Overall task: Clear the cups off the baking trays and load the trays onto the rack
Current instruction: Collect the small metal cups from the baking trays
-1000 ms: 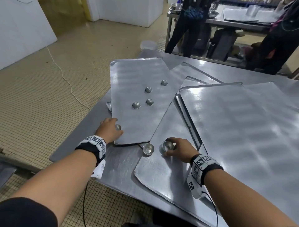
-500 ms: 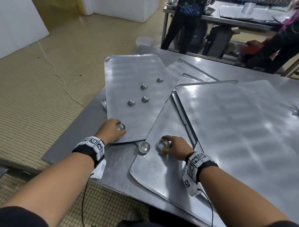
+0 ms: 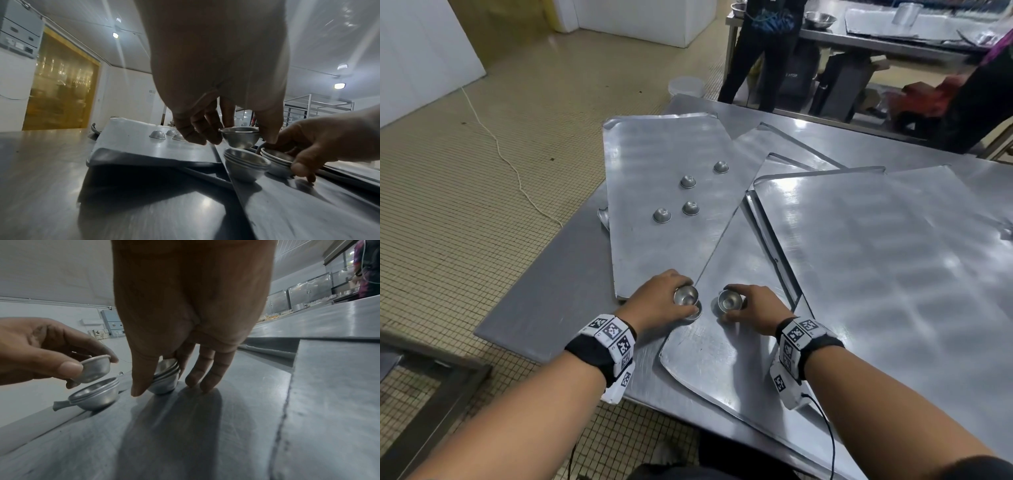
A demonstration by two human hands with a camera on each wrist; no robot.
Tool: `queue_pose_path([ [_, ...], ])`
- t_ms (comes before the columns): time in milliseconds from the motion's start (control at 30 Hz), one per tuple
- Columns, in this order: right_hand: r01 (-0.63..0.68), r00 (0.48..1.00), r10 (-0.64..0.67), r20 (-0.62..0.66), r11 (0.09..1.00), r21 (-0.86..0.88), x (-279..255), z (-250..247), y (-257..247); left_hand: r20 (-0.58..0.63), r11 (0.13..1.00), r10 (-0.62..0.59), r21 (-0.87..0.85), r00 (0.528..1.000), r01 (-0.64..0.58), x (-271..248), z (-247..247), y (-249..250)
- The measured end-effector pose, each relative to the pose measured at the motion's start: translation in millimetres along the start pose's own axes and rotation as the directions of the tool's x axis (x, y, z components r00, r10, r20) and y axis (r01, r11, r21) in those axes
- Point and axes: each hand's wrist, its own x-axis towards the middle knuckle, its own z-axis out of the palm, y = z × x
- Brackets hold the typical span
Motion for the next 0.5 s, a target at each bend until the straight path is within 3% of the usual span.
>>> queue_pose_path([
  [500,0.013,1.000,-0.013,-0.016,1.000,-0.015,-0.9,0.7,-1.3,0.036,0.997,0.044,0.057,0.998,-0.046,-1.4,26.2,-7.5],
])
